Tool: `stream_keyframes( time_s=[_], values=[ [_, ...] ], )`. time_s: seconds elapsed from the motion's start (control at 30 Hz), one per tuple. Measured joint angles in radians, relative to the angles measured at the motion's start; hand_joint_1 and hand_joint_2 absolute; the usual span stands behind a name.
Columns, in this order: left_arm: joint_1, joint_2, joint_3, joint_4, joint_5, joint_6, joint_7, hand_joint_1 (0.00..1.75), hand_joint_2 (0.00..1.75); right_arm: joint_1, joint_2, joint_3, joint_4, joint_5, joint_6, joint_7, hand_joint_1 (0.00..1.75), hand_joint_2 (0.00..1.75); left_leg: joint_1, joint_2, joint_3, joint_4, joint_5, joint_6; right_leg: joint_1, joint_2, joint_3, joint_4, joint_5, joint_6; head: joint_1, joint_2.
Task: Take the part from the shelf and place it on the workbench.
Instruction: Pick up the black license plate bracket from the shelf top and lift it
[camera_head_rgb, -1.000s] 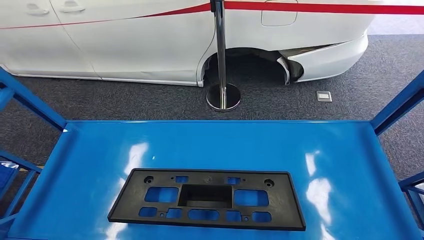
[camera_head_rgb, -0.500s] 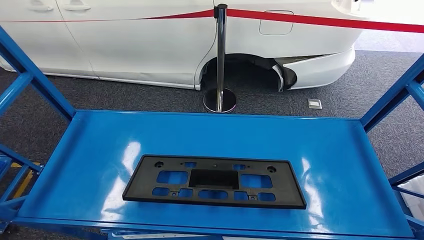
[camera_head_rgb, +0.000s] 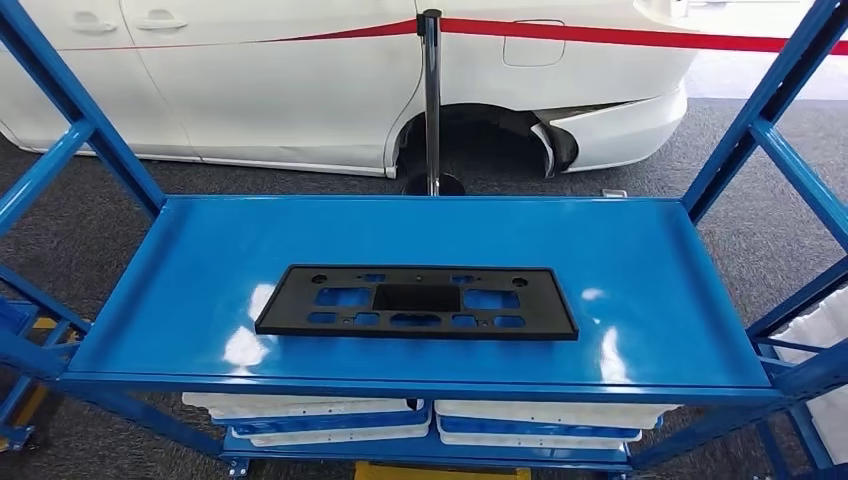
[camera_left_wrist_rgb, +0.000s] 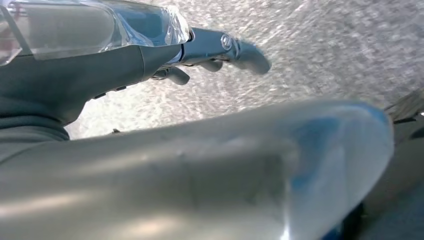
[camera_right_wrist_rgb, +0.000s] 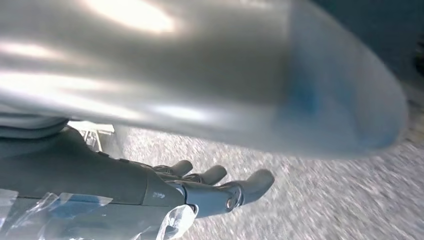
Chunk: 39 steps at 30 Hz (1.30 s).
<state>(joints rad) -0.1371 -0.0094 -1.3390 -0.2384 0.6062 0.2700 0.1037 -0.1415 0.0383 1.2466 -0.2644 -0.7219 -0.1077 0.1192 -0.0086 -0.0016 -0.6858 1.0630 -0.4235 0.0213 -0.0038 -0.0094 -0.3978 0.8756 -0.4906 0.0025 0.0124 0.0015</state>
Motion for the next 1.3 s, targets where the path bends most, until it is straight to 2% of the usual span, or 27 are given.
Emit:
stream_keyframes(
  time_s=[0.03, 0.07, 0.1, 0.13, 0.17, 0.2, 0.23, 0.27, 0.3, 0.33, 0.37, 0.4, 0.43, 0.47, 0.53, 0.57, 0.6, 0.63, 0.67, 0.73, 0.77, 0.8, 0.83, 0.93, 0.97, 1.13, 1.3],
  values=[
    [0.000, 0.000, 0.000, 0.000, -0.001, 0.003, 0.000, 0.00, 0.00, 0.000, 0.000, 0.000, 0.000, 0.000, -0.001, -0.001, 0.00, 0.00, 0.007, 0.000, -0.018, 0.078, -0.050, -0.010, -0.003, -0.001, -0.016, 0.001, 0.012, 0.001, -0.001, 0.000],
    [-0.001, 0.000, 0.000, 0.000, -0.001, 0.004, 0.000, 0.00, 0.00, 0.001, 0.000, 0.000, 0.000, -0.001, -0.002, -0.003, 0.00, 0.00, 0.013, 0.000, -0.030, 0.148, -0.075, -0.018, -0.005, -0.001, -0.032, 0.001, 0.023, 0.004, -0.002, 0.000],
    [-0.001, 0.000, 0.000, 0.000, -0.001, 0.006, 0.000, 0.00, 0.00, 0.001, 0.000, 0.000, 0.000, -0.004, -0.003, -0.008, 0.00, 0.00, 0.019, 0.000, -0.030, 0.195, -0.074, -0.025, -0.009, -0.002, -0.049, 0.002, 0.034, 0.009, -0.002, 0.000],
    [0.000, 0.000, 0.000, 0.000, -0.001, 0.006, 0.000, 0.00, 0.00, 0.001, 0.000, 0.000, 0.000, -0.010, -0.004, -0.018, 0.00, 0.00, 0.024, 0.001, -0.009, 0.195, -0.049, -0.030, -0.012, -0.002, -0.062, 0.003, 0.044, 0.014, -0.002, 0.000],
    [0.000, 0.000, 0.000, 0.000, 0.000, 0.007, -0.001, 0.00, 0.00, 0.001, 0.000, -0.001, 0.000, -0.020, -0.005, -0.034, 0.00, 0.00, 0.029, 0.001, 0.033, 0.154, -0.019, -0.035, -0.017, -0.003, -0.074, 0.003, 0.052, 0.020, -0.002, 0.000],
    [0.000, -0.001, 0.001, 0.000, 0.001, 0.007, -0.002, 0.00, 0.00, -0.001, 0.000, -0.004, 0.000, -0.035, -0.006, -0.054, 0.00, 0.00, 0.034, 0.001, 0.091, 0.080, 0.003, -0.038, -0.020, -0.003, -0.081, 0.004, 0.059, 0.026, -0.002, 0.000],
    [-0.001, -0.001, 0.001, 0.000, 0.002, 0.007, -0.005, 0.00, 0.00, -0.005, 0.001, -0.008, 0.000, -0.054, -0.007, -0.081, 0.00, 0.00, 0.035, 0.000, 0.157, -0.014, 0.008, -0.039, -0.021, -0.003, -0.087, 0.005, 0.064, 0.033, -0.004, 0.000],
    [-0.001, -0.002, 0.002, 0.000, 0.003, 0.007, -0.007, 0.00, 0.00, -0.010, 0.002, -0.014, 0.000, -0.073, -0.006, -0.109, 0.00, 0.00, 0.034, -0.001, 0.208, -0.093, 0.001, -0.036, -0.021, -0.003, -0.090, 0.006, 0.069, 0.040, -0.005, 0.000],
    [-0.003, -0.003, 0.002, 0.000, 0.004, 0.006, -0.010, 0.00, 0.00, -0.017, 0.003, -0.021, 0.000, -0.090, -0.003, -0.135, 0.00, 0.00, 0.032, -0.002, 0.240, -0.147, -0.012, -0.029, -0.020, -0.002, -0.095, 0.007, 0.075, 0.048, -0.006, 0.000],
    [-0.003, -0.003, 0.003, 0.000, 0.004, 0.006, -0.011, 0.00, 0.00, -0.024, 0.004, -0.029, -0.001, -0.104, 0.000, -0.159, 0.00, 0.00, 0.028, -0.003, 0.252, -0.174, -0.022, -0.021, -0.020, -0.002, -0.100, 0.009, 0.080, 0.055, -0.006, 0.000],
    [-0.003, -0.003, 0.003, 0.000, 0.004, 0.005, -0.011, 0.00, 0.00, -0.030, 0.005, -0.037, -0.001, -0.116, 0.005, -0.177, 0.00, 0.00, 0.028, -0.003, 0.247, -0.178, -0.024, -0.010, -0.020, -0.002, -0.105, 0.012, 0.083, 0.062, -0.006, 0.000],
    [-0.001, -0.003, 0.003, 0.000, 0.004, 0.004, -0.011, 0.00, 0.00, -0.036, 0.006, -0.046, -0.002, -0.130, 0.011, -0.193, 0.00, 0.00, 0.027, -0.003, 0.241, -0.178, -0.022, -0.001, -0.022, -0.001, -0.113, 0.023, 0.077, 0.067, -0.006, 0.000],
    [0.000, -0.003, 0.003, 0.000, 0.004, 0.004, -0.011, 0.00, 0.00, -0.039, 0.008, -0.055, -0.002, -0.144, 0.019, -0.209, 0.00, 0.00, 0.026, -0.002, 0.235, -0.177, -0.017, 0.009, -0.023, -0.001, -0.127, 0.049, 0.057, 0.069, -0.006, 0.000],
    [0.001, -0.003, 0.003, 0.000, 0.004, 0.004, -0.010, 0.00, 0.00, -0.042, 0.009, -0.065, -0.002, -0.159, 0.027, -0.226, 0.00, 0.00, 0.025, -0.002, 0.229, -0.178, -0.010, 0.019, -0.025, 0.000, -0.149, 0.099, 0.023, 0.069, -0.006, 0.000],
    [0.001, -0.004, 0.003, 0.000, 0.004, 0.004, -0.010, 0.00, 0.00, -0.047, 0.011, -0.085, -0.003, -0.186, 0.043, -0.259, 0.00, 0.00, 0.015, -0.001, 0.215, -0.176, 0.001, 0.034, -0.023, 0.002, -0.213, 0.254, -0.063, 0.068, -0.005, 0.000],
    [0.001, -0.004, 0.003, 0.000, 0.004, 0.004, -0.010, 0.00, 0.00, -0.048, 0.012, -0.094, -0.003, -0.199, 0.051, -0.274, 0.00, 0.00, 0.009, 0.000, 0.208, -0.175, 0.005, 0.039, -0.021, 0.003, -0.239, 0.322, -0.092, 0.067, -0.005, 0.000],
    [0.002, -0.004, 0.003, 0.000, 0.004, 0.004, -0.009, 0.00, 0.00, -0.049, 0.012, -0.103, -0.003, -0.212, 0.060, -0.286, 0.00, 0.00, 0.003, 0.000, 0.202, -0.172, 0.008, 0.043, -0.018, 0.003, -0.250, 0.360, -0.104, 0.065, -0.005, 0.000],
    [0.002, -0.004, 0.003, 0.000, 0.004, 0.003, -0.007, 0.00, 0.00, -0.050, 0.014, -0.112, -0.004, -0.227, 0.072, -0.298, 0.00, 0.00, -0.003, 0.000, 0.197, -0.169, 0.010, 0.045, -0.015, 0.003, -0.240, 0.357, -0.094, 0.061, -0.005, 0.000],
    [0.003, -0.005, 0.003, 0.000, 0.005, 0.002, -0.004, 0.00, 0.00, -0.052, 0.015, -0.124, -0.005, -0.245, 0.085, -0.313, 0.00, 0.00, -0.008, -0.001, 0.195, -0.167, 0.012, 0.046, -0.011, 0.004, -0.207, 0.306, -0.065, 0.054, -0.005, 0.000],
    [0.004, -0.006, 0.005, 0.000, 0.011, 0.000, 0.003, 0.00, 0.00, -0.060, 0.018, -0.165, -0.013, -0.305, 0.124, -0.361, 0.00, 0.00, -0.016, -0.001, 0.191, -0.161, 0.014, 0.045, -0.001, 0.003, -0.114, 0.143, -0.001, 0.034, -0.005, 0.000],
    [0.003, -0.007, 0.007, 0.000, 0.014, -0.002, 0.006, 0.00, 0.00, -0.066, 0.021, -0.188, -0.019, -0.339, 0.144, -0.388, 0.00, 0.00, -0.019, 0.000, 0.188, -0.158, 0.015, 0.043, 0.003, 0.003, -0.081, 0.079, 0.018, 0.026, -0.005, 0.000],
    [0.003, -0.008, 0.009, 0.000, 0.016, -0.003, 0.006, 0.00, 0.00, -0.071, 0.023, -0.213, -0.025, -0.370, 0.162, -0.412, 0.00, 0.00, -0.020, 0.001, 0.185, -0.156, 0.017, 0.040, 0.007, 0.003, -0.065, 0.044, 0.024, 0.020, -0.006, 0.000],
    [0.002, -0.009, 0.011, 0.000, 0.018, -0.006, 0.007, 0.00, 0.00, -0.076, 0.026, -0.232, -0.030, -0.393, 0.175, -0.426, 0.00, 0.00, -0.022, 0.002, 0.180, -0.153, 0.015, 0.040, 0.008, 0.002, -0.063, 0.032, 0.022, 0.019, -0.006, 0.000],
    [0.004, -0.009, 0.016, 0.000, 0.016, -0.013, 0.010, 0.00, 0.00, -0.080, 0.030, -0.283, -0.047, -0.441, 0.211, -0.433, 0.00, 0.00, -0.020, 0.002, 0.176, -0.151, 0.014, 0.056, 0.010, 0.001, -0.066, 0.030, 0.025, 0.021, -0.005, 0.000],
    [0.005, -0.009, 0.017, 0.000, 0.015, -0.014, 0.010, 0.00, 0.00, -0.080, 0.030, -0.300, -0.053, -0.454, 0.235, -0.424, 0.00, 0.00, -0.020, 0.002, 0.177, -0.152, 0.017, 0.057, 0.011, 0.001, -0.066, 0.030, 0.026, 0.020, -0.005, 0.000],
    [0.005, -0.008, 0.020, 0.000, -0.001, -0.018, 0.002, 0.00, 0.00, -0.081, 0.026, -0.359, -0.094, -0.481, 0.432, -0.359, 0.00, 0.00, -0.018, 0.002, 0.181, -0.159, 0.025, 0.046, 0.013, 0.000, -0.066, 0.030, 0.031, 0.013, -0.004, 0.000],
    [0.005, -0.008, 0.020, 0.000, -0.007, -0.021, 0.000, 0.00, 0.00, -0.080, 0.006, -0.382, -0.156, -0.488, 0.598, -0.363, 0.00, 0.00, -0.017, 0.002, 0.184, -0.164, 0.029, 0.039, 0.013, 0.001, -0.065, 0.030, 0.034, 0.008, -0.004, 0.000]
  ],
)
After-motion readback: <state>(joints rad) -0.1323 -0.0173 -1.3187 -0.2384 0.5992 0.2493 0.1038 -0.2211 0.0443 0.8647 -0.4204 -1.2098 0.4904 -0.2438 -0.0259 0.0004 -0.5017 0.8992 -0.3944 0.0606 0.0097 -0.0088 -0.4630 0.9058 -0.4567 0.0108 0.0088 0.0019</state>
